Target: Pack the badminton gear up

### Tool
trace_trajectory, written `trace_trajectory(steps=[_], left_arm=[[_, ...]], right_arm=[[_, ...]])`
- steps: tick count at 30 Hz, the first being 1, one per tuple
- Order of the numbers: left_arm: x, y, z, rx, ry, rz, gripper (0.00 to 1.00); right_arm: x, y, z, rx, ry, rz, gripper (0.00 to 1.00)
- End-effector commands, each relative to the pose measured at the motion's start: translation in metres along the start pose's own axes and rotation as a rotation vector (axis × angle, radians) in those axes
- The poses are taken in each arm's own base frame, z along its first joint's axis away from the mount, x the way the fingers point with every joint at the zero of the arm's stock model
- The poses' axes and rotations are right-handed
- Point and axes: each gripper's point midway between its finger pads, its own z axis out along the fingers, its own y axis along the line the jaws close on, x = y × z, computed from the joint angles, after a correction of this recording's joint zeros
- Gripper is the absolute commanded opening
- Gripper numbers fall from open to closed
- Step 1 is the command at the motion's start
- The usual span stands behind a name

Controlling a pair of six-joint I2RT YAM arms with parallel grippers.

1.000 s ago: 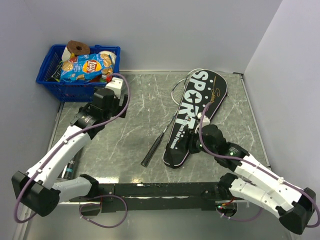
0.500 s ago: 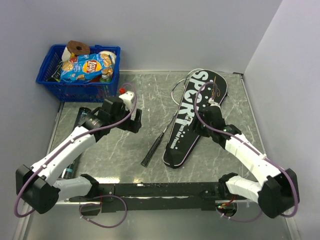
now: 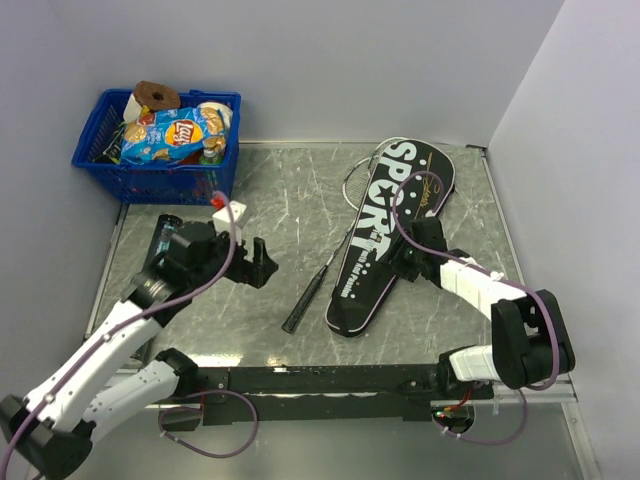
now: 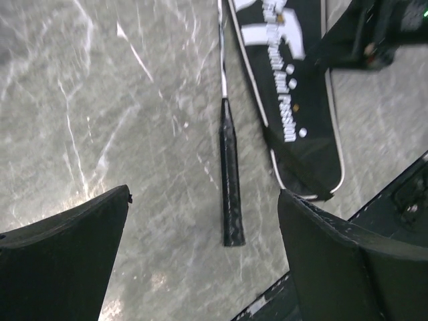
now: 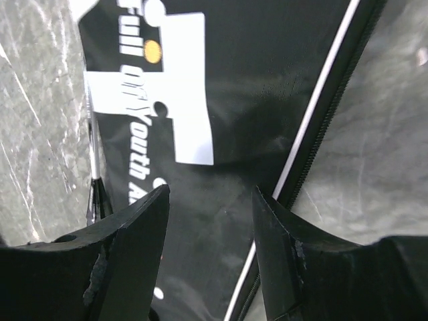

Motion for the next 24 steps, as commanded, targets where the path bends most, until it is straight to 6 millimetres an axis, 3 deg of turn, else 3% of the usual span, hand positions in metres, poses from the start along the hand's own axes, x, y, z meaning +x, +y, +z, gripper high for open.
trace_trajectory(steps=[1, 7, 8, 14, 24], left_arm=[[-0.021, 0.001, -0.01, -0.019, -0.16, -0.071, 0.97], [0.001, -0.012, -0.003, 0.076, -0.079, -0.026, 0.96], [0.007, -0.006, 0.0, 0.051, -0.074, -0.051, 0.97], [0.006, -0.002, -0.005, 0.026, -0.106, -0.07, 0.96], [0.004, 0.003, -0.01, -0.005, -0.123, -0.064, 0.96]], right_arm=[[-0.008, 0.012, 0.007, -0.055, -0.03, 0.075, 0.59], [-0.016, -0.002, -0.013, -0.001, -0.111, 0.07, 0.6], [-0.016, -0.006, -0.02, 0.008, -0.131, 0.071, 0.61], [-0.018, -0.019, -0.038, 0.052, -0.185, 0.094, 0.64], [-0.003, -0.028, -0.02, 0.047, -0.16, 0.184, 0.69]])
